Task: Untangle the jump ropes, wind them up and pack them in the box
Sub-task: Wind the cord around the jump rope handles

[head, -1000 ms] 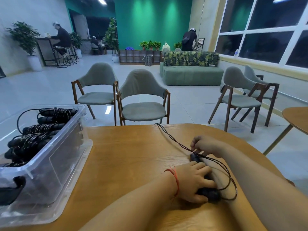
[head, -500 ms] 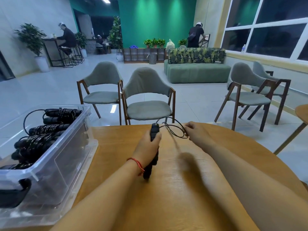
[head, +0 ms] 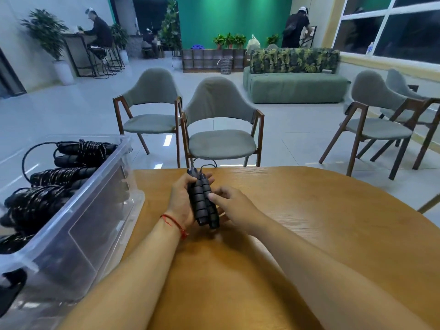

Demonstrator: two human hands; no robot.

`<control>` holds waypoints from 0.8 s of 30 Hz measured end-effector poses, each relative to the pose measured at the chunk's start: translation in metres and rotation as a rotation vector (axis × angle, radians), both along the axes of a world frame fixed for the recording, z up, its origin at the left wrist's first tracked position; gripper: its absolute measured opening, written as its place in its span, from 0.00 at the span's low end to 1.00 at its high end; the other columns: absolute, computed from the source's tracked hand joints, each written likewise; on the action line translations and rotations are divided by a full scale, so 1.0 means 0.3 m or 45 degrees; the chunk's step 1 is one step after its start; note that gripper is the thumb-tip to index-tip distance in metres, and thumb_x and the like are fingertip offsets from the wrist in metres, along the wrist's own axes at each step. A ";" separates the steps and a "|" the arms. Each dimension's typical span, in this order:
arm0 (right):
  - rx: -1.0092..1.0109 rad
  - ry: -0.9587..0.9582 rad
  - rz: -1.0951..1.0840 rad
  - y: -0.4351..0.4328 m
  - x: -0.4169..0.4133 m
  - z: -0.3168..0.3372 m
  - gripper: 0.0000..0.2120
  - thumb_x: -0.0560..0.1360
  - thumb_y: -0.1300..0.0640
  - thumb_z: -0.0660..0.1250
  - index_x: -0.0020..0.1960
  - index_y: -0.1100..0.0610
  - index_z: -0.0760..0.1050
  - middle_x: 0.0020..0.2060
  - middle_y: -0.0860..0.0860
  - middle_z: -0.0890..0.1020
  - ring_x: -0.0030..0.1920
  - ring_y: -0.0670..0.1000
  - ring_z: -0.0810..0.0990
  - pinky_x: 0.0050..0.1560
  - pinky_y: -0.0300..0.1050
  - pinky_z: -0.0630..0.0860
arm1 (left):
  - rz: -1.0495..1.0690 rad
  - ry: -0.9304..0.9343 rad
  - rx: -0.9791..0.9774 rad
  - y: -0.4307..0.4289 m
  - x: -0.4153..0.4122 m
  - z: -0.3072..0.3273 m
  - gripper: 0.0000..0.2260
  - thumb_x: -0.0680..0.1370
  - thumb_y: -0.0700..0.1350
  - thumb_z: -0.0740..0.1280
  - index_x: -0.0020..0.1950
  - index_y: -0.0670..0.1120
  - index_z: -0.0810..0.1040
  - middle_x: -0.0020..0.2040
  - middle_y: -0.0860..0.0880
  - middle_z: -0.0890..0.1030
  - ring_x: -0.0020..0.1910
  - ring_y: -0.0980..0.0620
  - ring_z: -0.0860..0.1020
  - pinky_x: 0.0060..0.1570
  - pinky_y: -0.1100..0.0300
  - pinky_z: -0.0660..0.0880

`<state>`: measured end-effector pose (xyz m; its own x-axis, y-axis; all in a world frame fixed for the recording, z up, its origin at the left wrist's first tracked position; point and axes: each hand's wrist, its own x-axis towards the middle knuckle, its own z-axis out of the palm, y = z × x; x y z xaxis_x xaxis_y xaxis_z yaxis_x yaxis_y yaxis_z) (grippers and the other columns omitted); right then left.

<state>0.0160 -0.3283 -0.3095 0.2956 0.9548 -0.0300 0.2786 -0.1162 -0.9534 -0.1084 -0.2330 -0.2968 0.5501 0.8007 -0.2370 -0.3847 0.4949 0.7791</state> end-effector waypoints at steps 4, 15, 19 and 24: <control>0.132 0.126 -0.072 0.039 0.004 -0.037 0.09 0.85 0.51 0.68 0.61 0.54 0.79 0.54 0.52 0.85 0.48 0.54 0.88 0.46 0.54 0.87 | -0.136 0.065 -0.034 0.016 0.009 -0.029 0.22 0.80 0.49 0.60 0.69 0.39 0.80 0.62 0.36 0.83 0.59 0.35 0.82 0.63 0.31 0.77; 0.517 -0.464 -0.246 0.095 0.082 -0.093 0.18 0.78 0.50 0.76 0.64 0.44 0.75 0.61 0.40 0.76 0.60 0.42 0.77 0.57 0.36 0.76 | -0.393 0.061 0.100 0.072 -0.008 -0.095 0.19 0.82 0.48 0.59 0.64 0.38 0.80 0.53 0.36 0.83 0.46 0.40 0.83 0.46 0.47 0.83; 0.640 -0.687 0.116 0.079 0.162 -0.043 0.39 0.74 0.69 0.68 0.81 0.47 0.66 0.81 0.41 0.64 0.83 0.50 0.59 0.81 0.56 0.61 | -0.696 0.174 0.258 0.063 -0.042 -0.077 0.19 0.82 0.47 0.60 0.70 0.40 0.72 0.49 0.33 0.80 0.37 0.39 0.80 0.39 0.50 0.81; 0.546 -1.137 0.387 0.073 0.216 -0.059 0.32 0.72 0.62 0.71 0.74 0.45 0.73 0.66 0.43 0.79 0.74 0.44 0.70 0.83 0.61 0.52 | -0.952 0.388 0.405 0.091 -0.079 -0.067 0.19 0.84 0.47 0.60 0.73 0.41 0.71 0.52 0.32 0.79 0.41 0.39 0.79 0.43 0.50 0.78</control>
